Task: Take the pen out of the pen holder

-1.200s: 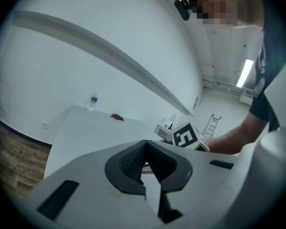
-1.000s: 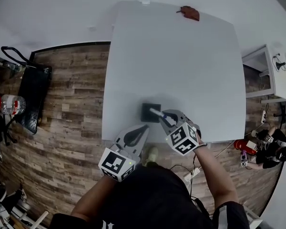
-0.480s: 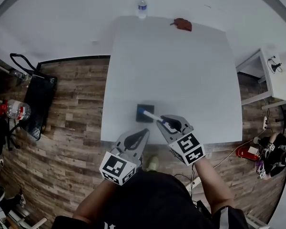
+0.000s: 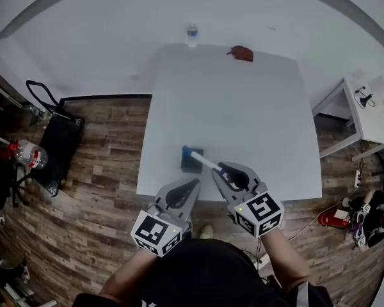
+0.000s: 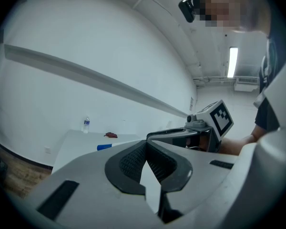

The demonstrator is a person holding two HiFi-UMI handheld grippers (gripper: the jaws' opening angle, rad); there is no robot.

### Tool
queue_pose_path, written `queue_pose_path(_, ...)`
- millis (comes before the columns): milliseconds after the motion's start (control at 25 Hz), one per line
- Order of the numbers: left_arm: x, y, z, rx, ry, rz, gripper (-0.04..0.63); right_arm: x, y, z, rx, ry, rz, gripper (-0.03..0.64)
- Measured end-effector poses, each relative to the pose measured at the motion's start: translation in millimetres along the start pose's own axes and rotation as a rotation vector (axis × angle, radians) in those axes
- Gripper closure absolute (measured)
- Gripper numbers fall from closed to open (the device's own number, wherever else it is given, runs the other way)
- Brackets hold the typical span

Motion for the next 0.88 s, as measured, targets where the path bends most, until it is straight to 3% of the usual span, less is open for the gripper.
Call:
queue_pose_path(360,-32.6,10.0,34.4,-0.053,-0.065,-0.003,0.589,16.4,38.0,32.3,-0.131,-0.004,0.008,0.540)
queue_pose_path(880,-52.7,14.3,33.8,-0.086,-0.070,0.014,0.589,23.4,59.7,38.5,-0.171,-0.003,0.006,0.540)
Point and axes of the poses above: the fingertips, and each gripper's own axes: y backward along the fingers, x to its left, z out of its top, the point moved 6 cm from there along y, backward along the fingers, and after that the axes turned 1 degree about -x, right-handed, at the moved point
